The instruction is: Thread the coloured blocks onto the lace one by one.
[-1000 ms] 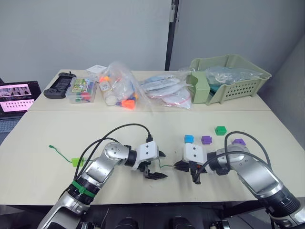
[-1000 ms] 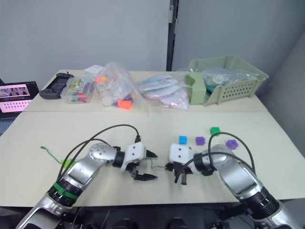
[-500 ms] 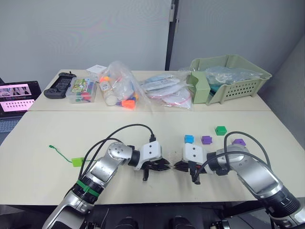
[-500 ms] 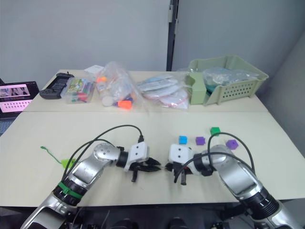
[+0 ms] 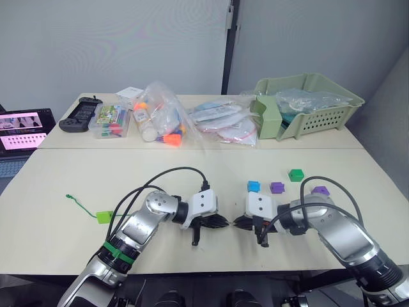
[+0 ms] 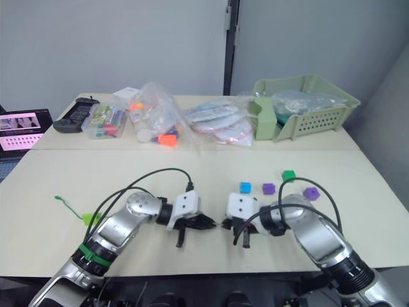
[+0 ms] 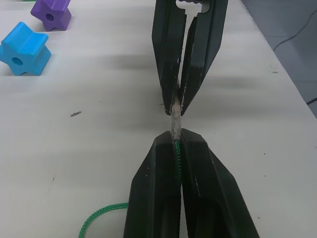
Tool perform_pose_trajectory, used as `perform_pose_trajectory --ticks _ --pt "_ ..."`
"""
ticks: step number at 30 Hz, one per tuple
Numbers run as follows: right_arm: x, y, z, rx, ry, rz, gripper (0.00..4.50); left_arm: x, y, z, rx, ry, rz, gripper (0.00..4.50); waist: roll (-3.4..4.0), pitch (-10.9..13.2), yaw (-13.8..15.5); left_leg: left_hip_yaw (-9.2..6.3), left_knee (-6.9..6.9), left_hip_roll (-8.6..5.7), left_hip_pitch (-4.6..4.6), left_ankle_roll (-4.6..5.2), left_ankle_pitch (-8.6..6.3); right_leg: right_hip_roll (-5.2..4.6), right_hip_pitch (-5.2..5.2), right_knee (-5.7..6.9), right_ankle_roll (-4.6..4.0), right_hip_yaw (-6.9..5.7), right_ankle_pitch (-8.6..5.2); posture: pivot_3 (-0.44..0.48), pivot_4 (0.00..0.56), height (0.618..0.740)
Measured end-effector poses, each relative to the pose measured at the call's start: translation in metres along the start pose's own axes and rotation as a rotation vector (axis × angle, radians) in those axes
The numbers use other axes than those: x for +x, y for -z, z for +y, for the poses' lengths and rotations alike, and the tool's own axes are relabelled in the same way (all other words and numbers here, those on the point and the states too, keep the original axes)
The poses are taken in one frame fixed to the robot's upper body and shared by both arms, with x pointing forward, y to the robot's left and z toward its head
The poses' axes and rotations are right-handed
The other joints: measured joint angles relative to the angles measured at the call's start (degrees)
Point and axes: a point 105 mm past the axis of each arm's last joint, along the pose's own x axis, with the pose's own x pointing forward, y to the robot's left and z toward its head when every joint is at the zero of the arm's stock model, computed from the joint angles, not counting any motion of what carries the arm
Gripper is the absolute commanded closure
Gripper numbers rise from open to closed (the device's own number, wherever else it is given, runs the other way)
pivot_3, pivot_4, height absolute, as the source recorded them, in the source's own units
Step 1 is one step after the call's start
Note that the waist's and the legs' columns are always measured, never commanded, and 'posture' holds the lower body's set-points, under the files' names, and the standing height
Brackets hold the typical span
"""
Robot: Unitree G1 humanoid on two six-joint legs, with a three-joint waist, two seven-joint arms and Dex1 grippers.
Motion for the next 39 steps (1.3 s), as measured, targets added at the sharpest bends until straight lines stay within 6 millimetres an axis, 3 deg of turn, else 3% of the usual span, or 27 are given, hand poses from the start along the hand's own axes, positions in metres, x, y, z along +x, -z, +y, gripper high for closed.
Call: perform_pose_trajectory --ticks 7,12,17,21,24,29,33,39 --pt "0.0 0.0 0.002 0.032 0.015 -0.013 1.74 0.0 -0.001 0.0 0.0 -0.002 -0.004 4.5 0.0 0.0 0.0 -0.02 0.0 -0.02 0.0 0.0 0.0 -0.02 0.01 0.0 0.0 0.0 0.0 0.0 0.15 0.74" --pt "-0.017 0.003 -0.001 0.082 0.08 -0.032 0.02 -0.002 0.0 0.0 0.0 0.003 0.002 4.5 0.0 0.0 0.1 -0.07 0.0 -0.02 -0.02 0.0 0.0 -0.03 0.01 0.01 0.01 -0.03 0.0 0.0 0.15 0.74" --pt "-0.048 0.027 -0.011 0.23 0.255 -0.023 0.02 -0.012 0.002 0.004 -0.009 -0.013 0.001 4.5 0.0 0.0 0.2 -0.07 0.0 -0.01 -0.01 0.0 0.0 -0.07 0.05 -0.01 0.05 -0.01 0.03 0.0 0.15 0.74" --pt "-0.076 0.049 -0.024 0.387 0.503 -0.053 0.02 -0.015 0.004 0.004 -0.018 -0.016 0.001 4.5 0.0 0.0 0.1 -0.05 -0.01 -0.02 -0.01 0.0 0.0 -0.08 0.05 0.0 0.06 0.03 0.03 0.0 0.15 0.74" --pt "-0.099 0.068 -0.017 0.556 0.716 -0.122 0.02 -0.015 0.004 0.003 -0.023 -0.017 -0.003 4.5 0.03 0.0 0.4 -0.14 -0.05 -0.02 -0.02 0.0 0.0 -0.07 0.06 0.03 0.06 0.01 0.03 0.0 0.15 0.74" --pt "-0.111 0.089 -0.001 0.719 0.957 -0.129 0.02 -0.015 0.004 0.002 -0.028 -0.016 -0.013 4.5 0.04 0.0 0.0 -0.04 -0.04 0.01 0.03 -0.02 0.01 -0.07 0.08 0.0 0.08 0.09 0.02 0.0 0.15 0.74" --pt "-0.104 0.108 0.003 0.836 1.163 -0.094 0.02 -0.014 0.001 0.001 -0.02 -0.013 -0.023 4.5 0.08 0.0 -0.4 0.05 -0.05 0.02 0.05 -0.1 0.06 -0.02 0.02 -0.01 0.08 0.15 0.02 0.0 0.15 0.74" --pt "-0.109 0.118 -0.031 0.836 1.34 -0.094 0.02 -0.013 0.0 -0.003 -0.017 -0.008 -0.031 4.5 0.1 0.0 -0.3 0.07 -0.09 -0.05 0.05 -0.12 0.08 -0.04 0.03 -0.01 0.08 0.19 0.02 0.0 0.15 0.74"
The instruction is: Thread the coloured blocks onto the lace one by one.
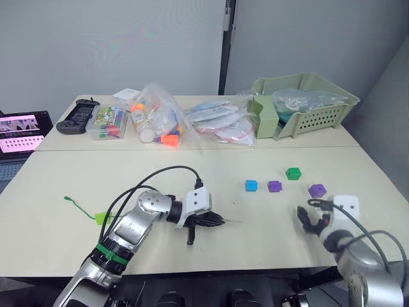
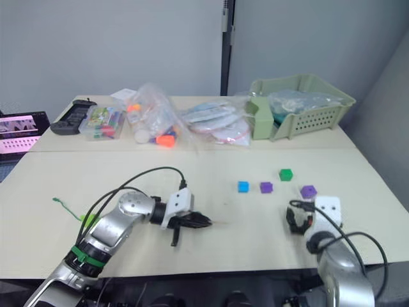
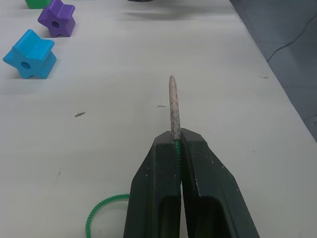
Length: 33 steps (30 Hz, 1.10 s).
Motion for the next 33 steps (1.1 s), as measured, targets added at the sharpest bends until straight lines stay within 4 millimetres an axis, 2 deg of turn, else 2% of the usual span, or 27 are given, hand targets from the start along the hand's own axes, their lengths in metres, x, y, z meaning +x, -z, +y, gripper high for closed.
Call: perform_pose_trajectory --ticks 5,13,17,23,29,31,33 --pt "0.03 -0.005 -0.019 -0.027 0.06 -0.001 0.02 0.002 0.001 -0.002 -0.008 -0.006 -0.009 4.5 0.02 0.0 0.1 0.01 0.0 -0.15 0.0 0.0 0.0 -0.1 0.02 0.0 0.06 0.03 0.03 0.0 0.15 0.74" --pt "0.069 -0.015 -0.035 -0.018 0.092 -0.003 0.02 0.005 0.0 -0.003 -0.013 -0.014 -0.02 4.5 0.02 0.0 -0.3 -0.02 -0.04 -0.15 0.0 0.01 0.0 -0.09 0.03 0.0 0.06 0.05 0.04 0.0 0.15 0.74" --pt "0.074 -0.009 -0.037 -0.016 0.091 -0.002 1.17 0.005 0.0 -0.002 -0.013 -0.02 -0.018 4.5 0.02 0.0 -0.3 -0.07 -0.09 -0.17 -0.01 0.01 -0.01 -0.1 0.01 0.01 0.07 0.05 0.05 0.0 0.15 0.74" --pt "0.074 -0.008 -0.033 -0.015 0.066 -0.023 3.19 0.003 0.002 -0.002 -0.02 -0.023 -0.009 4.5 0.03 0.0 -0.3 -0.08 -0.09 -0.16 0.0 0.01 0.0 -0.12 0.03 0.01 0.09 0.06 0.06 0.0 0.15 0.74" --pt "0.067 -0.006 -0.026 -0.006 0.053 -0.053 3.28 0.002 0.003 -0.001 -0.024 -0.025 0.001 4.5 0.03 0.0 -0.3 -0.11 -0.1 -0.15 -0.01 0.01 -0.01 -0.11 0.01 0.01 0.09 0.05 0.06 0.0 0.15 0.74" --pt "0.058 -0.007 -0.02 -0.021 0.037 -0.076 3.28 0.001 0.003 -0.001 -0.023 -0.025 0.002 4.5 0.08 0.0 -0.3 -0.12 -0.11 -0.11 -0.05 0.01 -0.01 -0.12 -0.02 0.03 0.09 0.05 0.06 0.0 0.15 0.74" --pt "0.038 -0.013 -0.01 -0.055 0.005 -0.115 3.28 0.0 0.003 -0.001 -0.02 -0.026 0.006 4.5 0.15 0.0 -0.1 -0.16 -0.12 -0.11 -0.09 0.01 -0.01 -0.13 -0.05 0.03 0.1 0.05 0.06 0.0 0.15 0.74"
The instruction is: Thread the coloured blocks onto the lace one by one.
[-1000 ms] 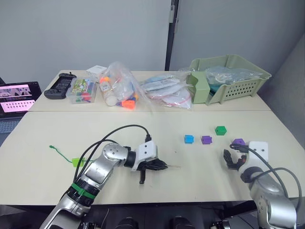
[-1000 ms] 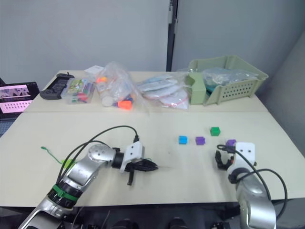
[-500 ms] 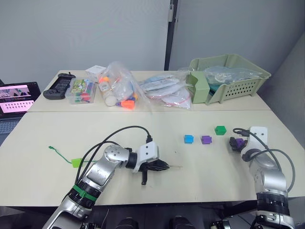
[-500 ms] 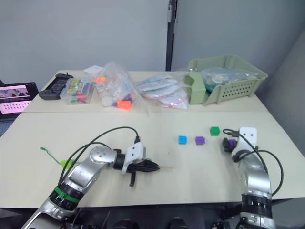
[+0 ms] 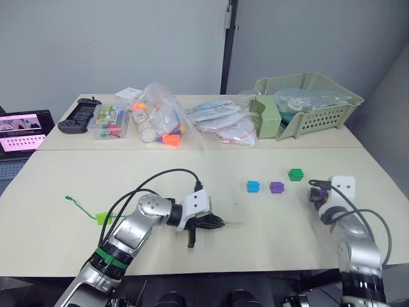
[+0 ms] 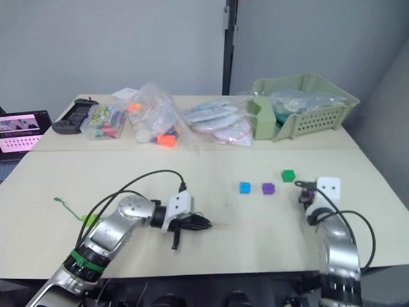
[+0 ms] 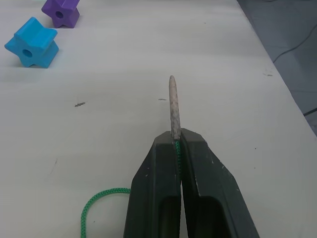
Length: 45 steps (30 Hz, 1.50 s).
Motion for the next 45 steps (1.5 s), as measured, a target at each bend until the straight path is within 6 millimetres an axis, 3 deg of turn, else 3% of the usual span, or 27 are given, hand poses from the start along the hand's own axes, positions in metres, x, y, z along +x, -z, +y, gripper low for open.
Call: perform_pose_trajectory --ticks 5,8,13,19,21,27,28,32,34,35,40,45 --pt "-0.061 -0.028 0.056 -0.061 -0.211 -0.117 3.28 -0.002 0.0 0.001 0.003 -0.004 0.004 4.5 0.04 0.0 -0.1 0.02 0.04 0.1 0.03 0.03 -0.02 0.04 0.07 -0.08 0.02 -0.02 -0.01 0.0 0.15 0.74" --pt "-0.084 -0.028 0.096 -0.081 -0.374 -0.127 3.28 -0.002 0.0 0.001 0.002 -0.003 0.004 4.5 0.04 0.0 -0.2 0.1 0.1 0.13 0.08 0.0 0.0 0.12 0.12 -0.19 0.02 -0.03 -0.04 0.0 0.15 0.74" --pt "-0.086 -0.016 0.122 -0.075 -0.422 -0.097 3.28 -0.002 0.001 0.0 0.001 0.001 0.005 4.5 0.04 0.0 0.0 0.14 0.12 0.08 0.07 -0.04 0.04 0.11 0.1 -0.2 0.02 -0.02 -0.04 0.0 0.15 0.74" --pt "-0.078 0.006 0.141 0.139 -0.388 -0.006 3.28 -0.004 0.002 -0.001 -0.009 0.002 0.014 4.5 0.04 0.0 0.1 0.1 0.08 0.16 0.02 -0.04 0.03 0.08 0.04 -0.17 0.01 -0.03 -0.04 0.0 0.15 0.74" --pt "-0.078 0.016 0.144 0.177 -0.387 0.035 3.28 -0.004 0.001 -0.001 -0.006 0.003 0.013 4.5 0.04 0.0 0.1 0.11 0.08 0.16 0.02 -0.04 0.03 0.06 0.06 -0.18 0.01 -0.03 -0.04 0.0 0.15 0.74" --pt "-0.076 0.017 0.142 0.248 -0.369 0.043 3.28 -0.004 0.001 -0.001 -0.009 0.004 0.011 4.5 0.04 0.0 0.1 0.1 0.08 0.2 0.05 -0.04 0.03 0.09 0.07 -0.18 0.01 -0.05 -0.04 0.0 0.15 0.74" --pt "-0.076 0.017 0.142 0.248 -0.368 0.039 2.25 -0.004 0.001 -0.001 -0.01 0.005 0.011 4.5 0.04 0.0 0.1 0.11 0.08 0.19 0.05 -0.04 0.03 0.08 0.07 -0.18 0.01 -0.05 -0.04 0.0 0.15 0.74" --pt "-0.082 0.02 0.136 0.198 -0.366 0.03 0.91 -0.004 0.001 -0.002 -0.011 0.006 0.011 4.5 0.04 0.0 0.1 0.11 0.08 0.16 0.02 -0.04 0.03 0.07 0.04 -0.18 0.01 -0.05 -0.04 0.0 0.15 0.74" --pt "-0.087 0.012 0.133 0.169 -0.367 -0.006 0.24 -0.004 0.001 -0.002 -0.012 0.008 0.009 4.5 0.04 0.0 0.2 0.1 0.07 0.16 0.0 -0.04 0.03 0.08 0.03 -0.18 0.02 -0.05 -0.04 0.0 0.15 0.74" --pt "-0.09 0.006 0.132 0.164 -0.373 -0.033 0.11 -0.004 0.001 -0.002 -0.012 0.009 0.01 4.5 0.04 0.0 0.2 0.07 0.05 0.16 0.01 -0.04 0.03 0.08 0.04 -0.17 0.02 -0.06 -0.04 0.0 0.15 0.74" --pt "-0.101 -0.012 0.127 0.215 -0.368 -0.109 0.11 -0.006 0.002 -0.003 -0.016 0.018 0.012 4.5 0.04 0.0 0.6 -0.1 -0.04 0.15 -0.03 0.0 -0.01 0.08 0.03 -0.11 0.0 -0.2 -0.04 0.0 0.15 0.74" --pt "-0.101 -0.012 0.12 0.281 -0.322 -0.107 0.11 -0.006 0.002 -0.003 -0.017 0.022 0.012 4.5 0.04 0.0 0.6 -0.21 -0.12 0.16 -0.05 0.0 -0.01 0.09 0.03 -0.1 -0.1 -0.4 -0.09 0.0 0.15 0.74"
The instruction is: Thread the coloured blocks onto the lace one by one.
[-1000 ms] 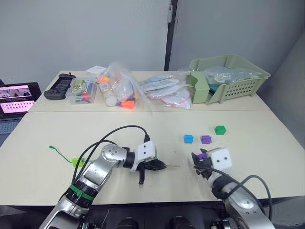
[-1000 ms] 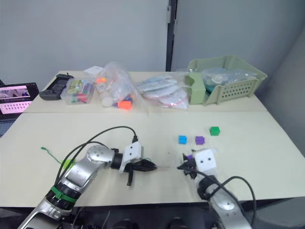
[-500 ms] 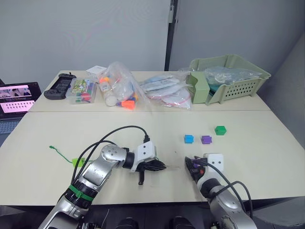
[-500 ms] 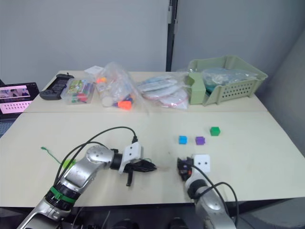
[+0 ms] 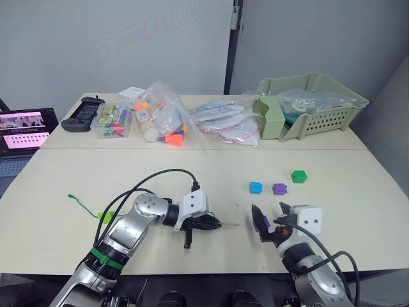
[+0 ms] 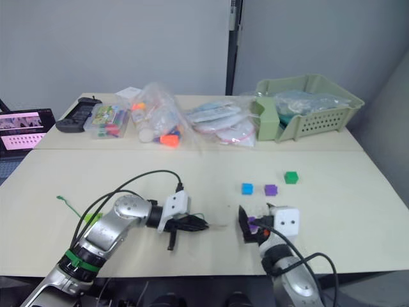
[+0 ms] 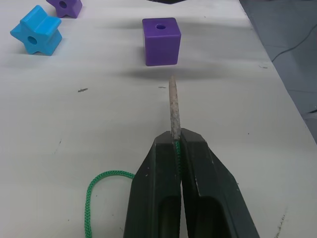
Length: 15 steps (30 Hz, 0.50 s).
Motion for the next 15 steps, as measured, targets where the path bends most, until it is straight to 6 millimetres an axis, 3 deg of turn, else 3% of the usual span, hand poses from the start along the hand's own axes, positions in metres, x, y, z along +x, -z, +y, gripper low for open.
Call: perform_pose_trajectory --ticks 5,15 --pt "-0.001 0.007 -0.007 -0.001 0.041 0.024 0.11 -0.001 0.0 0.0 -0.001 0.002 0.003 4.5 0.0 0.0 0.0 -0.02 -0.03 0.02 0.0 0.0 0.0 0.02 -0.01 0.07 -0.15 -0.15 -0.09 0.0 0.15 0.74" --pt "-0.005 0.023 0.013 -0.144 -0.04 0.083 0.11 -0.002 0.001 0.0 -0.001 0.001 0.007 4.5 0.0 0.0 0.4 -0.24 0.0 -0.26 -0.13 0.07 -0.14 -0.15 -0.02 -0.05 -0.04 -0.17 -0.15 0.0 0.15 0.74"
